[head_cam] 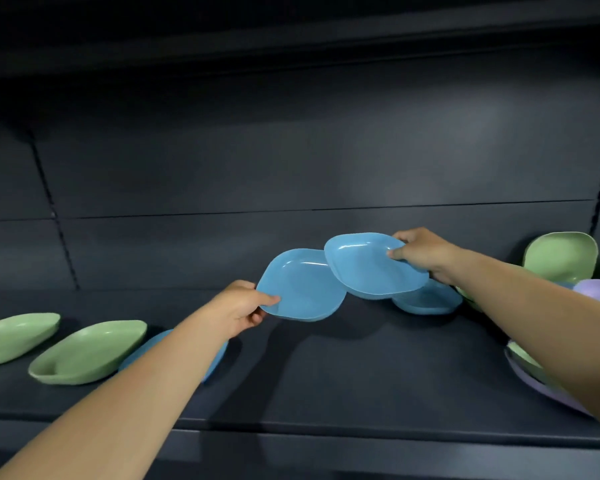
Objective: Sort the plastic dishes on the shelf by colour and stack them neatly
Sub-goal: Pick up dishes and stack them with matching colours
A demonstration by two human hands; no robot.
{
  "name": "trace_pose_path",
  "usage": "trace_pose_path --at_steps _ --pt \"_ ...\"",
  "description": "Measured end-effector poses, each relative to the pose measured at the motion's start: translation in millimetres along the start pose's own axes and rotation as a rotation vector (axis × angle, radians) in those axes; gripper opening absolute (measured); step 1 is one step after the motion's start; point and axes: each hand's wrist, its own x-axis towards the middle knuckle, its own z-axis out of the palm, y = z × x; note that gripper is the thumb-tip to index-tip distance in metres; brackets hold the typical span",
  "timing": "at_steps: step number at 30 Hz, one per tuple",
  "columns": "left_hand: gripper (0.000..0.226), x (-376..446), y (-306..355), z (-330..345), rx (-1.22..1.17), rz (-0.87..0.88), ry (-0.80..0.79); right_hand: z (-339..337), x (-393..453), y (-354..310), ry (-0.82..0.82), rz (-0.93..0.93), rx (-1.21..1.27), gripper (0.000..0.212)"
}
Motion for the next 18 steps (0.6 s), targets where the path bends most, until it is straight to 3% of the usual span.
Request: trace_pose_path --at_steps 5,9,14,18 --pt "0.014 -6.7 1.3 -61.6 0.007 0.077 0.073 45.8 -18.6 -47.2 0.015 0.016 0.130 0.009" --pt "0.016 1.9 -4.6 -126.2 0.012 0.163 0.232 103.0 -32.5 -73.8 0.032 0.062 0.190 0.009" --pt "0.008 13.2 -21.9 -201.7 -0.062 0.165 0.354 186.5 -47.7 -92.1 0.012 0.133 0.113 0.013" --pt "0.013 19.5 -36.3 -234.6 -0.130 0.104 0.324 245.1 -57.6 -93.3 -0.051 0.186 -0.002 0.019"
